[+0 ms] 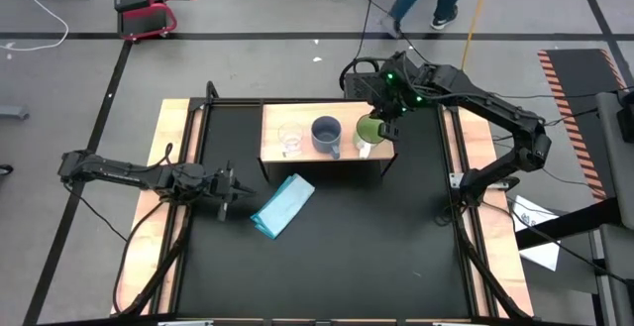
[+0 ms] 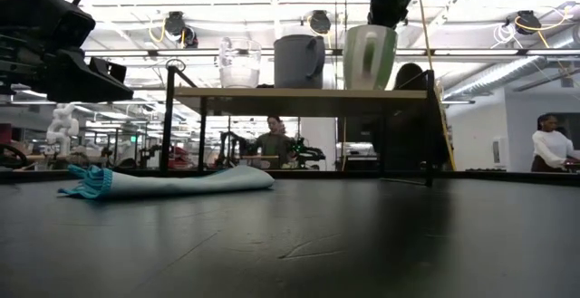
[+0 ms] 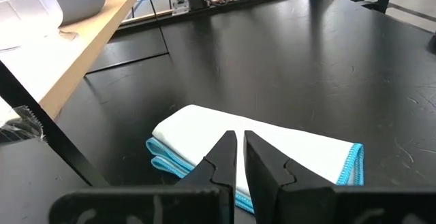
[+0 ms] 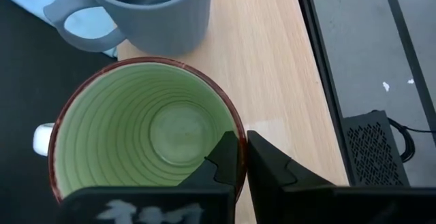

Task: Stack small to large cups/mugs on shelf
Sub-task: Put the green mug on the shelf

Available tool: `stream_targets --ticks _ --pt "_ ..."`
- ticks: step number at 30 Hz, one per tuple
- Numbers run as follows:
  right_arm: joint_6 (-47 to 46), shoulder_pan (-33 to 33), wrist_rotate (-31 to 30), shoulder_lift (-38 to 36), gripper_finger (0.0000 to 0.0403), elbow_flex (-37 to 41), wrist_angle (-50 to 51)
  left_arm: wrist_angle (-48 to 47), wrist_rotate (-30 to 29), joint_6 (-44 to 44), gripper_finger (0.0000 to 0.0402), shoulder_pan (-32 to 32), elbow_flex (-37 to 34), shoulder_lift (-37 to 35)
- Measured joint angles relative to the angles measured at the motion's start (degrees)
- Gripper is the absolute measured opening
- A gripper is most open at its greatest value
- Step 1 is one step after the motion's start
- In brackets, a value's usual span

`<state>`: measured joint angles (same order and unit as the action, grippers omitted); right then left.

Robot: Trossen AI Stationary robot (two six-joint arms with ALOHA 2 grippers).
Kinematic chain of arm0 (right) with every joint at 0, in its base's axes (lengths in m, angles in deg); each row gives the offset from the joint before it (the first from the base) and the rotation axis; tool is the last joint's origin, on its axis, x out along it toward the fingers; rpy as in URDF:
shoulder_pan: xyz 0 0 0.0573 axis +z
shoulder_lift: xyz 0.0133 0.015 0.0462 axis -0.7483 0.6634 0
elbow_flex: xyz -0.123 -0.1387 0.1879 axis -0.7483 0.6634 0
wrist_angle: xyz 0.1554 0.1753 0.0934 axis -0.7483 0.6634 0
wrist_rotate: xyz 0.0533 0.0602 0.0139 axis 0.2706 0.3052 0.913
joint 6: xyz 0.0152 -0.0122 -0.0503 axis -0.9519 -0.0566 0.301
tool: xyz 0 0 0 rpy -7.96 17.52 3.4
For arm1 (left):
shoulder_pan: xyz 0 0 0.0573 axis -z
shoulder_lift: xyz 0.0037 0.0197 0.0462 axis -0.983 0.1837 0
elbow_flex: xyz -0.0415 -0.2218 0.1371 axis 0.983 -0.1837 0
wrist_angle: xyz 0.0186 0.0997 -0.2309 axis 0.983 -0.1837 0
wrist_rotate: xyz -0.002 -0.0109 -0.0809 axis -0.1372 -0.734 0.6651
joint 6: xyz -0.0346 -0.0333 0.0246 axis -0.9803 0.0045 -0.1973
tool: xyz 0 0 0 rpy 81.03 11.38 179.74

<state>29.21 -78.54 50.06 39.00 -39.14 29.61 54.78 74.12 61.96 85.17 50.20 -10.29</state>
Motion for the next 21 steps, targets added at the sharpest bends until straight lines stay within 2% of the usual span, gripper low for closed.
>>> stream_targets --ticks 13,21 --pt "-2.11 -0.10 0.12 1.80 0.0046 0.15 -0.65 -0.31 0.00 0.06 0.0031 0.00 0.00 -0.02" --pt "-2.33 -0.10 0.12 1.59 0.0097 0.17 -2.24 -1.34 0.00 0.06 0.0031 0.02 0.00 0.00"
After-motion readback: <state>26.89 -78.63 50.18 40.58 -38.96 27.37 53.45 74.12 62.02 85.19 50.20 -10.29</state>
